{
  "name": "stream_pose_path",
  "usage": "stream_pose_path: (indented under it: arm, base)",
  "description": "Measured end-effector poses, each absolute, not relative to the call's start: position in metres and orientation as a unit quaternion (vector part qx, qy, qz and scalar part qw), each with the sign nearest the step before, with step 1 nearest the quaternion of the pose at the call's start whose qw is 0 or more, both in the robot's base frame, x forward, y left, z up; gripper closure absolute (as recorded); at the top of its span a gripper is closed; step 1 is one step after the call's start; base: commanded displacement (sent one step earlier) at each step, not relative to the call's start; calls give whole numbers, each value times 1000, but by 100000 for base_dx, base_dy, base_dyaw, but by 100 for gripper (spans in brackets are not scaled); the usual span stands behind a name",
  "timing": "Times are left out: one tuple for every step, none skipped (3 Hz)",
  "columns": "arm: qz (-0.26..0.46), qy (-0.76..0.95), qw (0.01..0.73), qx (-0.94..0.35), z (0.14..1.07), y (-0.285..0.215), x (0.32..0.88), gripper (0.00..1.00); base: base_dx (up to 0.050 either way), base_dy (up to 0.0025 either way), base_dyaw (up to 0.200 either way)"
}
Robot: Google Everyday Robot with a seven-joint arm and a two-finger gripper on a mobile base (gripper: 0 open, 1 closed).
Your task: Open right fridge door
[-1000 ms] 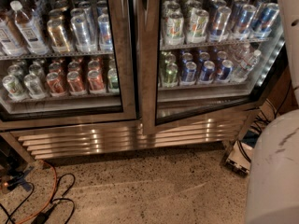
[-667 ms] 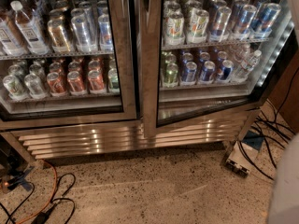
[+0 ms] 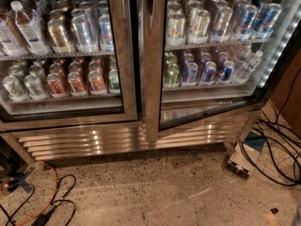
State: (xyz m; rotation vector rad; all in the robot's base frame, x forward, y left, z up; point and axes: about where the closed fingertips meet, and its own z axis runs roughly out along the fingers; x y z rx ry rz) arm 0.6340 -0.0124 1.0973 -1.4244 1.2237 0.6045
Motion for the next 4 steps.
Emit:
stream_pose_path:
  arm:
    - [252,527,550,-597,1100,-18,627,100]
    - [252,527,551,-596,1100,-18,624,100]
    - [248,535,549,-593,1102,-22,617,100]
    - [248,534,549,-593,1102,-22,617,81]
  base:
    - [0,0,0]
    - [0,0,0]
    - [0,0,0]
    - [0,0,0]
